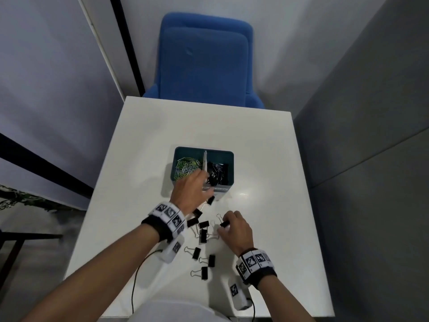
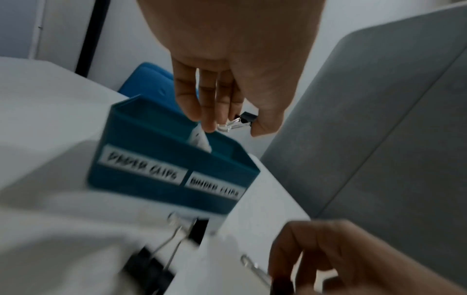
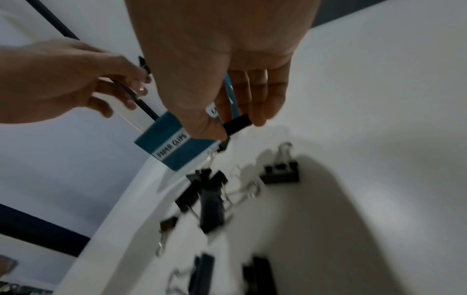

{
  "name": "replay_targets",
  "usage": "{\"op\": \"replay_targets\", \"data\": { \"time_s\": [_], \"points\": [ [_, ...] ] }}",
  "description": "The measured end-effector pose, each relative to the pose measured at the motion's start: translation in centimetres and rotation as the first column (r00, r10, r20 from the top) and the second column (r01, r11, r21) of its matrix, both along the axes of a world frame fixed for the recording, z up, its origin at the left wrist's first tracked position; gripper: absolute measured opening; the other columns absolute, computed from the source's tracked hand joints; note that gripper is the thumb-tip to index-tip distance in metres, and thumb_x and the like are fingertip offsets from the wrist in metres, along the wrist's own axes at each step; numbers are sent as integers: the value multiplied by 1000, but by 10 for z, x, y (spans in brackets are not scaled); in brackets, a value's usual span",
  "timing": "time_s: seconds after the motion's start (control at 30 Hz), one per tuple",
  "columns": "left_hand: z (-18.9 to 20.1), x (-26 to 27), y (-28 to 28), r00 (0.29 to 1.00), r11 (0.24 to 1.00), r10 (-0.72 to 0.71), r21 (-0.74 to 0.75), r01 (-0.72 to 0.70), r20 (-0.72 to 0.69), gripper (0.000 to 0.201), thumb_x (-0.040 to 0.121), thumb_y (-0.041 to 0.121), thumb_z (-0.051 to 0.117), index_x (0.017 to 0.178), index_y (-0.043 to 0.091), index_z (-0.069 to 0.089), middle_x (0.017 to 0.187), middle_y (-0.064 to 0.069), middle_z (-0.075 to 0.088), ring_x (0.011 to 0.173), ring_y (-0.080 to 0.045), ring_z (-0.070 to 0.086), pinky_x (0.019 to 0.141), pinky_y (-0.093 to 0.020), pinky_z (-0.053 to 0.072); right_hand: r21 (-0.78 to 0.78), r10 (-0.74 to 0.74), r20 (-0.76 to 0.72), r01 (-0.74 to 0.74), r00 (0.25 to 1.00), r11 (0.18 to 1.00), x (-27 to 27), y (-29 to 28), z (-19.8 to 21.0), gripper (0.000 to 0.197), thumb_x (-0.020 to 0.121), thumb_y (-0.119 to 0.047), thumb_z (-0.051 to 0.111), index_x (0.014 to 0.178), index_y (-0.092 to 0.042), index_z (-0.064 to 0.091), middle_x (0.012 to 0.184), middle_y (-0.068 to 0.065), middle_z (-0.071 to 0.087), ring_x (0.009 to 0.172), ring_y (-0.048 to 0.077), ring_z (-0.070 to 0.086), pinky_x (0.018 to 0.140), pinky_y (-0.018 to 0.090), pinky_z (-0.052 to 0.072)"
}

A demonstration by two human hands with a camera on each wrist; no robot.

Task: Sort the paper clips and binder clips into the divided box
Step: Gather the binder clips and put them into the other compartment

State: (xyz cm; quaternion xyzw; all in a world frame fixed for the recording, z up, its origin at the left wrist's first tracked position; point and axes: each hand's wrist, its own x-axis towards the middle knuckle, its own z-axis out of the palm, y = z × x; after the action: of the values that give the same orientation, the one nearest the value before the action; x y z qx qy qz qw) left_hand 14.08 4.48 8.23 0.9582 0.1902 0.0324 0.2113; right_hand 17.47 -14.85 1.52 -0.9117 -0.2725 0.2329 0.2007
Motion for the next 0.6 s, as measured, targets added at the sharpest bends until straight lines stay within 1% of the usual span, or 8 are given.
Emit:
{"op": "replay_targets", "data": {
  "time_s": [0.13,0.23,0.3,0.33,0.4,0.47,0.53,0.6],
  "points": [
    [18,26,13,999,999,-29,28,28,43,40,87,41,65,119,16,60,103,3,65,80,-15,64,67,-27,48,125,-46,40,41,998,991,27,15,35,20,77,-21,68,95,-17,61,94,-1,56,76,18,58,64,26,44],
    [4,14,13,998,998,-53,34,52,17,16,92,29,57,94,19,69,73,6,64,58,-5,59,57,-20,50,232,-99,93,75,991,970,54,36,67,17,77,-18,68,93,-18,62,92,-3,56,74,15,58,63,23,41],
    [-17,-4,7,996,997,-69,21,71,-61,18,92,27,54,85,21,69,64,8,60,50,-1,55,48,-16,44,286,-117,114,80,987,955,72,54,83,16,79,-18,68,94,-17,63,92,-1,60,77,18,60,63,25,43],
    [-28,-13,4,992,997,-77,19,79,-99,17,92,27,53,86,22,68,68,8,62,53,-2,56,49,-16,42,297,-119,118,79,986,952,79,62,89,18,81,-20,69,97,-17,63,94,0,61,79,18,61,66,27,45],
    [-51,-29,-2,974,994,-108,13,113,-198,17,89,29,53,100,22,64,98,4,66,81,-13,61,59,-24,47,268,-99,162,53,982,962,84,76,98,26,83,-29,70,106,-18,62,99,2,61,86,19,58,69,30,45],
    [-71,-40,-7,921,986,-166,-42,162,-353,47,84,32,59,129,22,48,131,-3,47,112,-24,48,70,-36,51,232,-60,225,7,972,973,79,85,99,30,86,-32,67,111,-17,61,107,3,60,95,21,54,71,32,43],
    [-88,-49,-11,855,975,-218,-62,214,-470,79,79,39,62,147,25,24,145,-4,28,122,-28,38,81,-40,50,227,9,246,-67,969,972,63,86,90,26,88,-29,63,110,-16,60,108,3,59,95,20,54,69,31,41],
    [-95,-56,-16,832,962,-260,-52,269,-490,85,75,44,61,148,32,18,151,-4,19,124,-29,37,85,-38,47,167,142,242,-185,960,968,43,82,68,22,88,-24,63,108,-15,62,105,2,59,92,20,56,66,28,42]
  ]
}}
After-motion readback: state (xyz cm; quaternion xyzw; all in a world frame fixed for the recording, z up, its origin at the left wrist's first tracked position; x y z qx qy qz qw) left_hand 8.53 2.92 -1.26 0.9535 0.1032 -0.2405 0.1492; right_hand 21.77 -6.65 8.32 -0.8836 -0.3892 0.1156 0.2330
